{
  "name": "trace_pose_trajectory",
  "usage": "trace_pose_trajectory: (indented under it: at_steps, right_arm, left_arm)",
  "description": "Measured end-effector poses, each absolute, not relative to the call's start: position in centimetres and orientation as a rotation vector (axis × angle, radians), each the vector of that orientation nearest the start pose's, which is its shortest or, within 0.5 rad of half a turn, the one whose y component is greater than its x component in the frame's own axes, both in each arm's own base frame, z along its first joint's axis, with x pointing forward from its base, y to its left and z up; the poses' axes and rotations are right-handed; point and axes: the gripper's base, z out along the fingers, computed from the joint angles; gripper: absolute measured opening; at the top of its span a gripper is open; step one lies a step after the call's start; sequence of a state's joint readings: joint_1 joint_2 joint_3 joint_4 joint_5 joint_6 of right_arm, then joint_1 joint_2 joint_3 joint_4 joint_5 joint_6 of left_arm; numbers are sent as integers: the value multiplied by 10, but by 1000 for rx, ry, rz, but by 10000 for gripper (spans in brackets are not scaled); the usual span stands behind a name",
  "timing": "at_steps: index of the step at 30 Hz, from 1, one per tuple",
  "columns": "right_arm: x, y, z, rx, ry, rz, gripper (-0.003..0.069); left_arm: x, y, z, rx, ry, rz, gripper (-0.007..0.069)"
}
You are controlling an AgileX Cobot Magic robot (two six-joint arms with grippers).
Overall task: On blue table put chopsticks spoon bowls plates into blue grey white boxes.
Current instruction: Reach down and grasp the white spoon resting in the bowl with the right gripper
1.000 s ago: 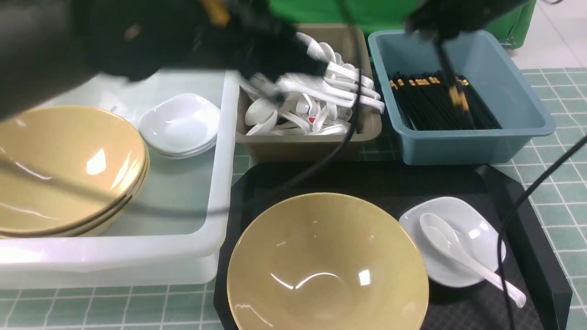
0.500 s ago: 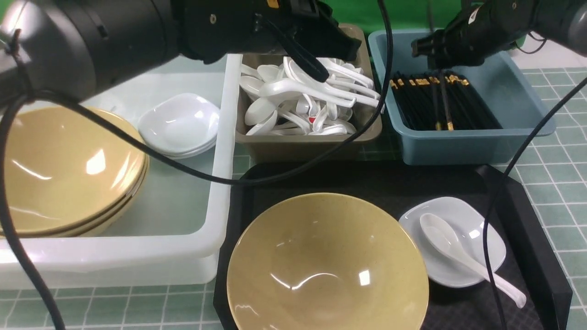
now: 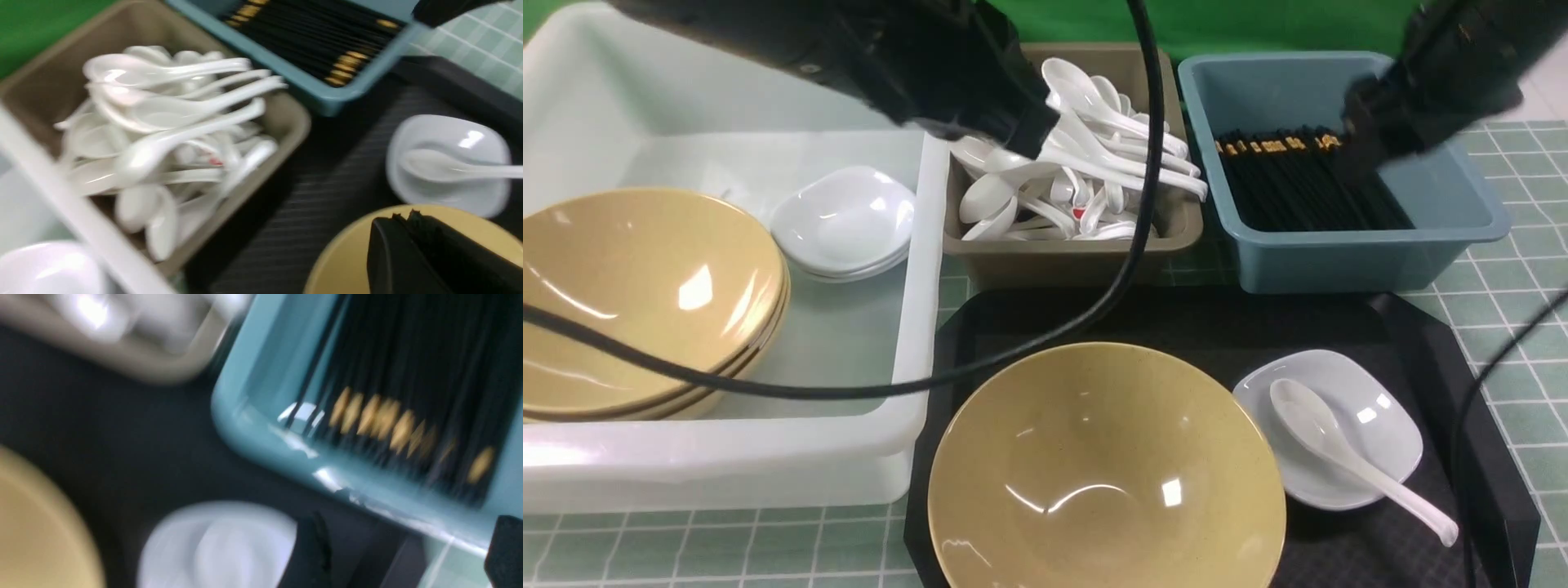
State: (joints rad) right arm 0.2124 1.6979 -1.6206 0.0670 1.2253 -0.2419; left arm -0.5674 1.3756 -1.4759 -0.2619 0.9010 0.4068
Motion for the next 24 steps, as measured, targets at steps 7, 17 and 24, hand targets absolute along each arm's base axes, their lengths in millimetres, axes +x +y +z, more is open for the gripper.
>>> trace_pose_trajectory:
  at_steps: [7,17,24]
  right_arm:
    - [270,106,268,-863,2872,127,547]
    - [275,114,194,-829,2856,54,547]
    - [284,117,174,-789,2881,46,497]
  left_arm:
    - [226,-198,415,1189,1944,-626,-13]
    - [238,-223,380,1306,1983,-623,-13]
    - [242,-221,378,1288,2004,-566,-13]
